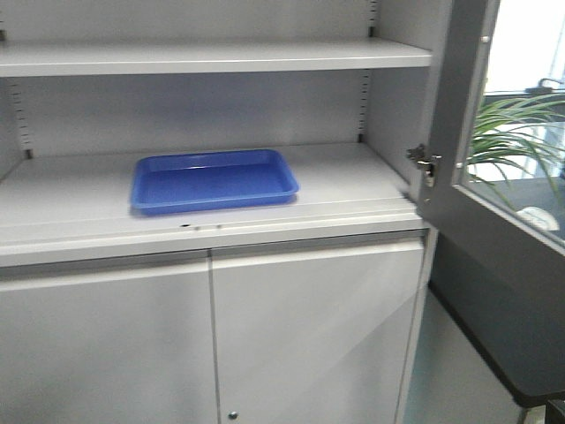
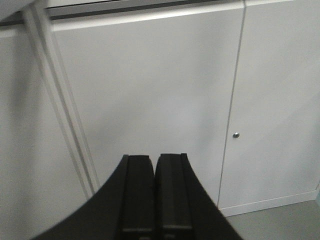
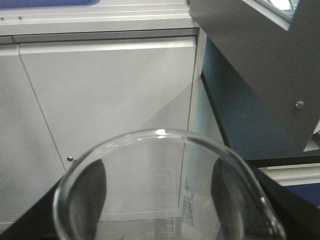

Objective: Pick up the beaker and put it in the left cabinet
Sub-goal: 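Drive up to the open cabinet shelf holding the blue tray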

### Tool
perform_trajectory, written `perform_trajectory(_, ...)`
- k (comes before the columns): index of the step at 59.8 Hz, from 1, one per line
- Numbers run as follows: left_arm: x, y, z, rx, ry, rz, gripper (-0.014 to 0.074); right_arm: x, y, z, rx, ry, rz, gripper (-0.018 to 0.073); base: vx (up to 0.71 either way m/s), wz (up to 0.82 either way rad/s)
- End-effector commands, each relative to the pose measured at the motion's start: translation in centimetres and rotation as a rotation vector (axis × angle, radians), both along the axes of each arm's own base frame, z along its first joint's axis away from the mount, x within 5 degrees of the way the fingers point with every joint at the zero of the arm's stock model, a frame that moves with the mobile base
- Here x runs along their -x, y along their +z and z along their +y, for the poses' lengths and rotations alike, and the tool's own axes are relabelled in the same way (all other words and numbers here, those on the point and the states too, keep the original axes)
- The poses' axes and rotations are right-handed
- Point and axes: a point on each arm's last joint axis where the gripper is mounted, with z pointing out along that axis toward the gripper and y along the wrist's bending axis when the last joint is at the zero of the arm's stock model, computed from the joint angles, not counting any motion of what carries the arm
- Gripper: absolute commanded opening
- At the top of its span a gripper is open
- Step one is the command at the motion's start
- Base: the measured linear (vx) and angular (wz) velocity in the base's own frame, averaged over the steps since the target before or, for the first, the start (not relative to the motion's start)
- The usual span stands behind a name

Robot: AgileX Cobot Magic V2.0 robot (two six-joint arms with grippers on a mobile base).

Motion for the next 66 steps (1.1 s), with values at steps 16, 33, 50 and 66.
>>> perform_trajectory(16,-0.06,1.23,-0.14,0.004,-0.018,-0.099,0.0004,-0.17,1.49,0.29,0.008,0.04,-0.09,-0.0001,0.26,-0.11)
perform_trajectory(33,-0.06,1.23,-0.14,0.004,-0.018,-0.099,0.0004,-0.17,1.49,0.29,0.008,0.04,-0.09,-0.0001,0.3,0.33)
perform_trajectory(50,-0.06,1.23,-0.14,0.004,-0.018,-0.099,0.0004,-0.17,1.49,0.29,0.008,0.04,-0.09,-0.0001,0.31,0.25)
perform_trajectory(66,-0.06,1.23,-0.14,0.004,-0.018,-0.099,0.0004,-0.17,1.49,0.29,0.008,0.04,-0.09,-0.0001,0.32,0.05)
